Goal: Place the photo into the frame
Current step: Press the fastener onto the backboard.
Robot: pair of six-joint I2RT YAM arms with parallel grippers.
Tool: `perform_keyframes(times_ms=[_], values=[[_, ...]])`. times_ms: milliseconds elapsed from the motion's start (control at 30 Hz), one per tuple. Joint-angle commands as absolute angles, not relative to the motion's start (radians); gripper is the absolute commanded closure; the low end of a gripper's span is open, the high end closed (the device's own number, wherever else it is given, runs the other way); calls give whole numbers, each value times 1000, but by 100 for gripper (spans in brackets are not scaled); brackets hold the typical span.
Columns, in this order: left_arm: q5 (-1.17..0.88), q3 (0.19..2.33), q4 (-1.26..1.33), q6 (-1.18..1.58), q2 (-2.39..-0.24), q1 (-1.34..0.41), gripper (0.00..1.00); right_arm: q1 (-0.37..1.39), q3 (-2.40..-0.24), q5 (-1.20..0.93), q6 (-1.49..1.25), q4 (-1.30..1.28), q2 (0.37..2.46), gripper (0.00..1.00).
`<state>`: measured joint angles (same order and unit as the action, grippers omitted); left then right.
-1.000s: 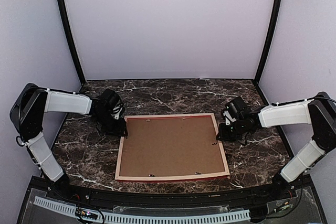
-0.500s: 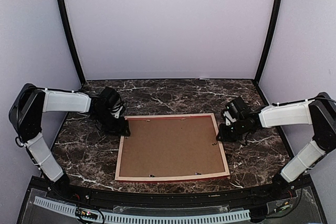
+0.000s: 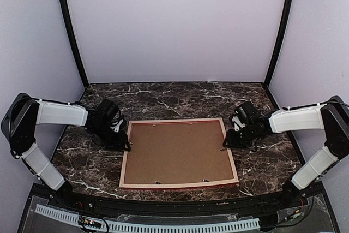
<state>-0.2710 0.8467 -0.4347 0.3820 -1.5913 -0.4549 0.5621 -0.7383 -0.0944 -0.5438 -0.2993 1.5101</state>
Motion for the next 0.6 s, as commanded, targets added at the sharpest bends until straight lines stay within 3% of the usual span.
perform_keyframes(times_ms=[0,300,567], values=[[-291,822,-420,392,-1564,-449,56,561,-762,-107,-546,-295,1492,60],[-289,811,-399,416,-1558,-451,66,562,-774,-124,-549,-292,1490,55],[-290,801,-385,438,-1558,-455,67,573,-745,-136,-495,-334,1467,50]])
